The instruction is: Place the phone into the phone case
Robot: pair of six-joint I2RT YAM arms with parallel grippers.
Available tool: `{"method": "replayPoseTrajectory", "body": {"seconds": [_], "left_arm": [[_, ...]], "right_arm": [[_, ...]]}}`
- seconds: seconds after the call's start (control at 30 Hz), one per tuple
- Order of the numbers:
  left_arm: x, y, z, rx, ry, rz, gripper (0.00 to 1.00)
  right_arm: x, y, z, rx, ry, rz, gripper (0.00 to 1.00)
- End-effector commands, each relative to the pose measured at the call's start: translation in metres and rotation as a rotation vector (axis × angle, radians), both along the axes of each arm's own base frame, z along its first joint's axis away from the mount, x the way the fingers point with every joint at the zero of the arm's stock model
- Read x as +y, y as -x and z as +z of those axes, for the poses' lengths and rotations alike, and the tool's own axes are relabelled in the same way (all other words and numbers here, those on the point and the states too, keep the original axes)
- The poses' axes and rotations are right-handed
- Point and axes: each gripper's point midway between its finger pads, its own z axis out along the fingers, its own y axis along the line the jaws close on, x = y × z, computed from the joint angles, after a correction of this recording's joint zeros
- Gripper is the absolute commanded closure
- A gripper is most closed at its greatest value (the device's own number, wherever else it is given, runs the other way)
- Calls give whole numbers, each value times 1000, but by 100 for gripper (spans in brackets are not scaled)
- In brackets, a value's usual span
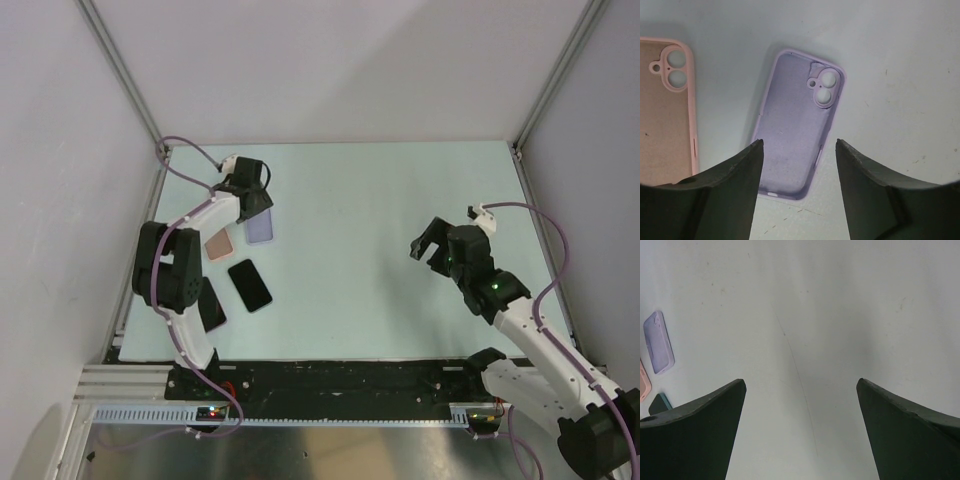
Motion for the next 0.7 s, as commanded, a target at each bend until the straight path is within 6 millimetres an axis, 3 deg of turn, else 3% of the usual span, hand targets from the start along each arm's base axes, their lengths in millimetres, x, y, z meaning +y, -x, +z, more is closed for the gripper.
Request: {"method": "replayPoseTrajectory", "body": {"seconds": [0.0,0.43,0.67], "left_arm": [[6,-7,2,-6,8,34,36],[20,5,-32,90,31,94,41],[18,9,-38,113,48,94,44]], "right_arm": [[1,1,-4,21,9,19,0],[5,1,-14,56,16,33,0],[6,0,-17,69,15,39,1]]}}
